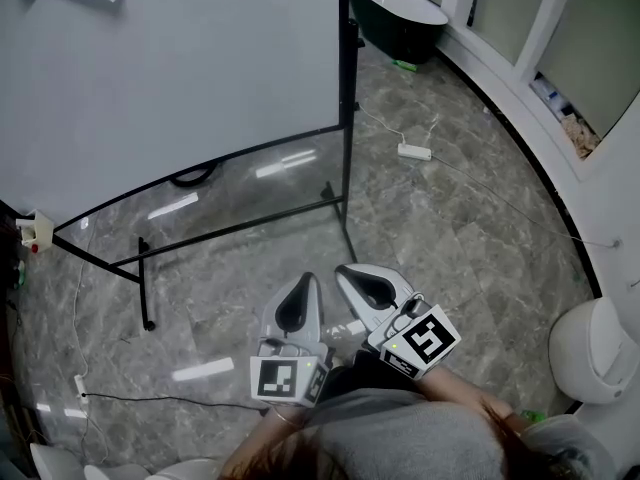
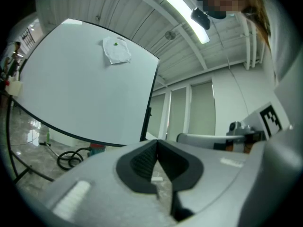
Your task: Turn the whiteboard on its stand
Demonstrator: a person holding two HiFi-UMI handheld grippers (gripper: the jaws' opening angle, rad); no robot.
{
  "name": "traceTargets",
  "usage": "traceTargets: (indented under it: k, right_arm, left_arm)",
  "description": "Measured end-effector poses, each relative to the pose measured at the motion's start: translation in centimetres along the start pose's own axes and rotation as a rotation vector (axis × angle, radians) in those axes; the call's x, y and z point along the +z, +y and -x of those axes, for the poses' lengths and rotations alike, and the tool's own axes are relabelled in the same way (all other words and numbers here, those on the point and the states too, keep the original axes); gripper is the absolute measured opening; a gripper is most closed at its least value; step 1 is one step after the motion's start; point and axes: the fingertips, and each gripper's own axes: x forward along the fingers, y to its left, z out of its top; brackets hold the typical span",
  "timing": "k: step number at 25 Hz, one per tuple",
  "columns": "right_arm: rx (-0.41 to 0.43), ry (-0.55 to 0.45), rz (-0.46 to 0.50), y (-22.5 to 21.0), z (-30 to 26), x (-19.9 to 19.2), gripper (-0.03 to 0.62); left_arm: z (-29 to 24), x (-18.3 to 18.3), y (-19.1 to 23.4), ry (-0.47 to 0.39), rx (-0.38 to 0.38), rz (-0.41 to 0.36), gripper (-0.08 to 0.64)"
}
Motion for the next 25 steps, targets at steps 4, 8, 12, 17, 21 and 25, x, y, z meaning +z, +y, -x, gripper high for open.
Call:
traceTargets:
  k: [4,8,12,17,21,25]
  right_arm:
    - [0.017,-0.018,0.012,-0.1,0.6,0.8,0.003]
    - [0.028,-0.027,0.018,0.0,1.0,1.3,0.003]
    - [0.037,-0.035,0.019,0.0,1.2,1.5,0.003]
    - [0.037,-0.042,0.014,-0.1,1.4,1.6,0.003]
    - [0.039,-0.047,0.018,-0.3,1.8,1.7,0.003]
    - [0.043,-0.049,0.027,-0.3,1.9,1.8,0.003]
  left_arm:
    - [-0.1,0.2,-0.9,-0.006,0.004,-0.020,0.002]
    - [0.1,0.1,-0.7,-0.004,0.024,-0.029,0.002]
    - [-0.1,-0.1,-1.2,0.003,0.018,-0.033,0.002]
    - [-0.3,-0.2,-2.1,0.009,-0.010,-0.055,0.002]
    - [-0.4,-0.3,-2.6,0.010,-0.009,-0.055,0.002]
    - [-0.6,-0.3,-2.9,0.013,-0.009,-0.054,0.002]
